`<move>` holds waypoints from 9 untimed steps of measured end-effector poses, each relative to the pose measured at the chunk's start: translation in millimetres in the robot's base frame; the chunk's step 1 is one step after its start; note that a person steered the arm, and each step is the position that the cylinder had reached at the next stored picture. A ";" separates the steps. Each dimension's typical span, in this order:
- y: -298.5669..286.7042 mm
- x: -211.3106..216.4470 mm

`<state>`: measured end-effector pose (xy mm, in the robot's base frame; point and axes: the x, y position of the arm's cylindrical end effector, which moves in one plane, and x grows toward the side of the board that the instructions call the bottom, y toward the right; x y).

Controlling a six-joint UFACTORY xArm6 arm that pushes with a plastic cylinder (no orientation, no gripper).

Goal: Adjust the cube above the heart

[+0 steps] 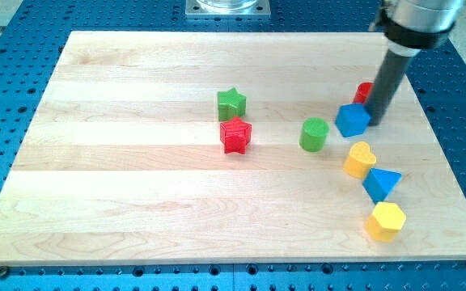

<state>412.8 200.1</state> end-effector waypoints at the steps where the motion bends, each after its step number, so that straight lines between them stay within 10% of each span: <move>1: 8.7 -33.1; 3: -58.9 -14.1; 7: 44.4 85.0; 9: 34.5 49.6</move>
<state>462.5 234.6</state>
